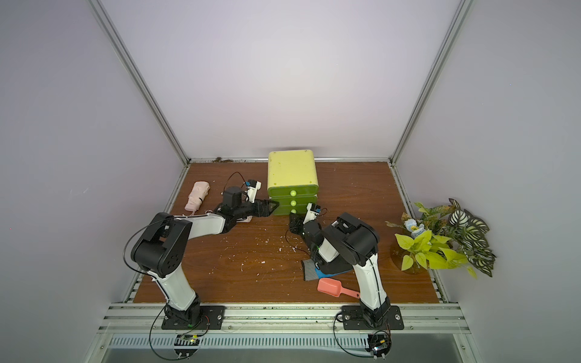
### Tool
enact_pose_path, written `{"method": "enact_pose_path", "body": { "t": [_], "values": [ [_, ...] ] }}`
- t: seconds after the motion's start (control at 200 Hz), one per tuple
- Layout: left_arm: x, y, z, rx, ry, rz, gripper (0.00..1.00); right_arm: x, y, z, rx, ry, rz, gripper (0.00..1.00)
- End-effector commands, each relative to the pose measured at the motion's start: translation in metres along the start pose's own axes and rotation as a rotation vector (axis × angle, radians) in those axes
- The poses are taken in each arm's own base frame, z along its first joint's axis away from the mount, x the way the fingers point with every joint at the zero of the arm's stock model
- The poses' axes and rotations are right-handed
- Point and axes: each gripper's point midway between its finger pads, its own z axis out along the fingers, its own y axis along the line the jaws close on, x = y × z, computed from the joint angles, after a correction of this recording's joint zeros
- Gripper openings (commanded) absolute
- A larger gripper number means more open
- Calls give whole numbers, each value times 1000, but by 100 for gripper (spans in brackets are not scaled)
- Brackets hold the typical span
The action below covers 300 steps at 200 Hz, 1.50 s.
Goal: Place the umbrella in the drawer by color
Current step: Open the drawer in the storage box.
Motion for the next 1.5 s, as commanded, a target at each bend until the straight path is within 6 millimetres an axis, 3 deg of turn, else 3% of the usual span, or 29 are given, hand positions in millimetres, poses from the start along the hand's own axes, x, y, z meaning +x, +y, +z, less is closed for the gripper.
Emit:
{"method": "enact_pose_path", "body": {
  "t": [0.0, 0.475, 0.786, 1.041, 1.496],
  "values": [
    [-12, -7, 5, 21, -29, 23, 99, -20, 10, 6, -38, -67, 41, 45],
    [-9, -9, 8, 24, -22, 22, 99, -30, 4, 8, -64, -113, 182, 39],
    [-9, -8, 8, 14, -22, 19, 99, -30, 6, 6, -90, -97, 192, 19],
    [-10, -2, 6, -26, -22, 15, 99, -27, 7, -14, -118, -70, 215, 9],
    [-12, 2, 4, -54, -37, -7, 99, -11, 13, -59, -111, 9, 200, 8]
  ]
}}
